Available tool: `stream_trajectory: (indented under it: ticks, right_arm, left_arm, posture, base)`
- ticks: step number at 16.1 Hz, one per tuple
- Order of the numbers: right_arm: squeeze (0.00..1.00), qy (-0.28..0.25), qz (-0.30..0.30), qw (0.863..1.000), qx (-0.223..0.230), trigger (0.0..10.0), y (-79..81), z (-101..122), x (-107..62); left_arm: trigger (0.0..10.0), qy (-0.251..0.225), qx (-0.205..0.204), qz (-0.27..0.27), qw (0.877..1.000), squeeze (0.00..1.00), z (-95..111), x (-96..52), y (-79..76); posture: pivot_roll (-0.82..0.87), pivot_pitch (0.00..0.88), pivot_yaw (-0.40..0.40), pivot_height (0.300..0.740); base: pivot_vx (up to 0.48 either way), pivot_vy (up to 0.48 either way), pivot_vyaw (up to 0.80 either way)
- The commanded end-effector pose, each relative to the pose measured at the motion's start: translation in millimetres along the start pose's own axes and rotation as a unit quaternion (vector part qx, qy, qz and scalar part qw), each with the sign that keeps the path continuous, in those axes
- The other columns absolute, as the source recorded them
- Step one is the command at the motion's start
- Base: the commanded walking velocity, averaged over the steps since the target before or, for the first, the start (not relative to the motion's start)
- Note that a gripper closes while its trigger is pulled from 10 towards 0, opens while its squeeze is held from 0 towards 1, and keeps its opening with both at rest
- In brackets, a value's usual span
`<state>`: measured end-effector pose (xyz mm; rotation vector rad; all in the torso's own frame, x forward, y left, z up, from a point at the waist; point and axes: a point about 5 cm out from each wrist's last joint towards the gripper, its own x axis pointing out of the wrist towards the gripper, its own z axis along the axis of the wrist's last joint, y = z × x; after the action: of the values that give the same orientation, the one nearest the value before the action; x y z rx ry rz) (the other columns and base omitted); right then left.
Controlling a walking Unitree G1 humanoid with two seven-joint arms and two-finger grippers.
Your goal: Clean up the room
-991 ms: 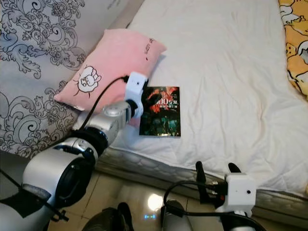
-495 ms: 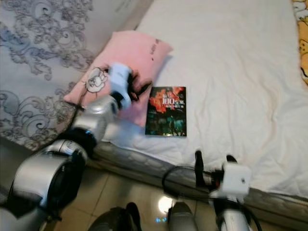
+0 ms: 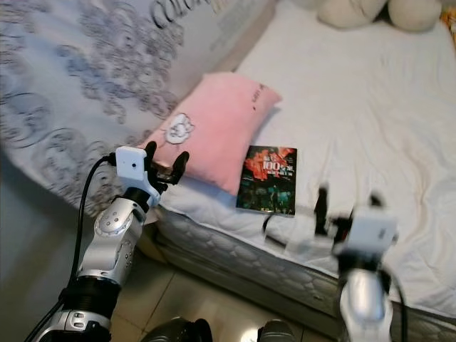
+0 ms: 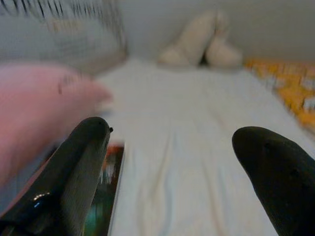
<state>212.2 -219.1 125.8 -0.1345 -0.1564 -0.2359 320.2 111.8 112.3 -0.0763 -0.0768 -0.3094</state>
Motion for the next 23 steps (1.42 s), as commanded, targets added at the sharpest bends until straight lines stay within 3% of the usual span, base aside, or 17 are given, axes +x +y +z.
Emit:
stream_trajectory:
  ticks: [1,3,5,6,9,11,13,16,19,23]
  right_arm:
    - [0.09,-0.010,-0.020,1.000,-0.006,10.0,-5.4,-2,5.2]
    - [0.08,-0.020,-0.028,0.999,-0.004,10.0,-4.3,-3,12.8]
    - [0.08,-0.016,-0.019,1.000,-0.004,10.0,1.3,-7,15.8]
    - [0.07,-0.008,-0.002,1.000,0.001,10.0,10.3,-12,17.3]
    - [0.05,0.013,0.038,0.999,0.009,10.0,26.6,-22,21.5]
    - [0.05,0.016,0.075,0.997,-0.003,10.0,29.4,-23,29.2]
    - [0.04,0.015,0.084,0.996,-0.002,10.0,26.7,-22,41.4]
    - [0.04,0.013,0.110,0.994,-0.001,10.0,34.8,-21,59.7]
    - [0.04,0.013,0.120,0.993,0.006,10.0,42.1,-22,65.0]
    - [0.05,0.020,0.121,0.992,0.016,10.0,49.3,-28,61.5]
  left_arm:
    - [10.0,0.006,0.042,-0.017,0.999,1.00,-2,-7.7,2.4]
    - [10.0,0.037,0.051,-0.024,0.998,1.00,-11,-16.6,4.0]
    - [10.0,0.036,0.049,-0.037,0.998,1.00,-11,-11.8,1.6]
    - [10.0,0.039,0.046,-0.052,0.997,0.00,-10,-5.0,-4.3]
    - [10.0,0.047,0.033,-0.044,0.997,0.00,-9,4.0,-9.4]
    - [10.0,0.050,0.002,-0.006,0.999,0.00,-13,-3.6,-4.3]
    - [10.0,0.053,0.001,0.024,0.998,0.00,-18,-9.6,-1.3]
    - [10.0,0.044,0.015,0.064,0.997,0.00,-15,-14.7,9.5]
    - [10.0,0.033,0.026,0.066,0.997,0.00,-9,-14.6,12.4]
    - [10.0,0.030,0.021,0.040,0.999,0.00,-5,-9.7,7.0]
  posture:
    - [-0.20,0.000,0.110,0.730]
    - [-0.19,0.000,0.110,0.730]
    - [-0.19,0.000,0.113,0.730]
    - [-0.19,0.000,0.118,0.730]
    - [-0.17,0.000,0.094,0.730]
    - [-0.14,0.000,0.045,0.730]
    - [-0.11,0.000,0.004,0.730]
    - [-0.05,0.000,-0.044,0.730]
    - [-0.03,0.000,-0.042,0.730]
    - [-0.04,0.000,-0.010,0.730]
  base:
    - [0.000,0.000,0.00]
    - [0.000,0.000,0.00]
    - [0.000,0.000,0.00]
    - [0.000,0.000,0.00]
    - [0.000,0.000,0.00]
    - [0.000,0.000,0.00]
    - [0.000,0.000,0.00]
    - [0.000,0.000,0.00]
    - [0.000,0.000,0.00]
    - [0.000,-0.440,-0.20]
